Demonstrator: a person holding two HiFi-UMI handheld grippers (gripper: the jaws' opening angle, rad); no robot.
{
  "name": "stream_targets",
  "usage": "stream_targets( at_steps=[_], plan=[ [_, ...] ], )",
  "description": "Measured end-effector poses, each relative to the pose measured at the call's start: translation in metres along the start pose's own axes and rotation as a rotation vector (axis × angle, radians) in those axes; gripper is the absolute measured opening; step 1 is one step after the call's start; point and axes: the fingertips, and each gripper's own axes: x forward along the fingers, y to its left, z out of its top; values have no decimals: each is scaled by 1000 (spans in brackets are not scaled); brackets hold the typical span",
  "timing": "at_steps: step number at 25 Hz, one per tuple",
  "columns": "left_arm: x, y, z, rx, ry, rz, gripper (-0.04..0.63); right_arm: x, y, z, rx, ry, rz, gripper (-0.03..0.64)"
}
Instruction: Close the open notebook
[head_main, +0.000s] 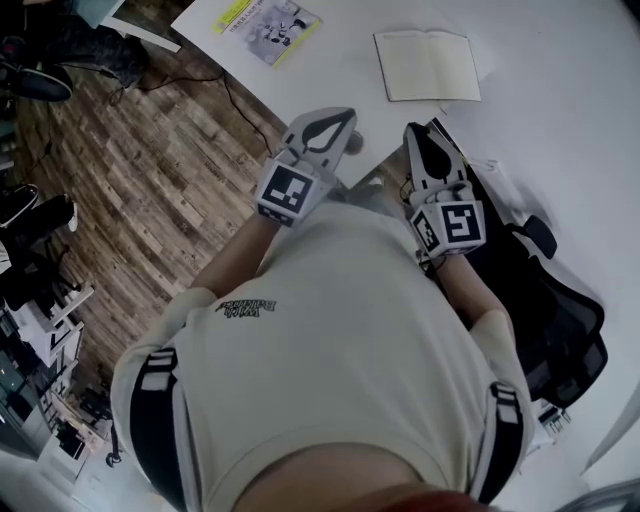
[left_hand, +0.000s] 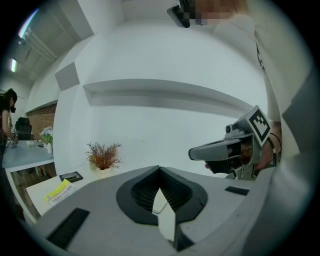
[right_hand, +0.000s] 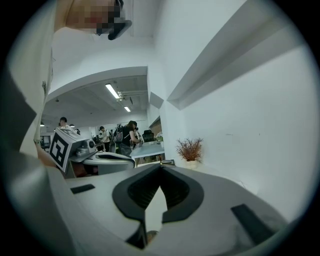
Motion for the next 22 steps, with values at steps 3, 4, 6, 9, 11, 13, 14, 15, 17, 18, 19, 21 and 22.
stream_targets(
  at_steps=[3, 4, 6, 9, 11, 13, 14, 15, 17, 18, 19, 21, 22],
  plan=[
    [3, 6, 3, -2, 4, 29, 14, 3, -2, 1, 3, 3, 31, 3],
    [4, 6, 4, -5, 5, 38, 14, 4, -3, 1, 6, 6, 45, 3],
    [5, 6, 7, -10, 5, 52, 14, 5, -3, 1, 8, 13, 72, 3],
    [6, 6, 7, -11, 7, 68, 14, 7, -5, 1, 26, 18, 97, 3],
    [7, 7, 7, -16, 6, 80, 14, 9, -8, 0, 53, 20, 110, 3],
    [9, 8, 10, -19, -7, 88, 14, 10, -11, -2, 75, 26, 118, 3],
    [9, 7, 11, -15, -13, 88, 14, 10, -13, -3, 78, 29, 120, 3],
    [10, 7, 12, -11, -15, 87, 14, 10, -14, -3, 78, 33, 120, 3],
    [12, 5, 11, -7, -13, 84, 14, 11, -16, -3, 74, 38, 122, 3],
    [13, 5, 11, -9, -10, 85, 14, 11, -17, -3, 74, 34, 126, 3],
    [15, 6, 10, -13, -8, 86, 14, 11, -17, -1, 79, 27, 132, 3],
    [18, 8, 10, -21, -9, 88, 14, 12, -20, 1, 104, 9, 145, 3],
    [20, 9, 10, -22, -13, 91, 14, 13, -22, 2, 109, 5, 146, 3]
  ],
)
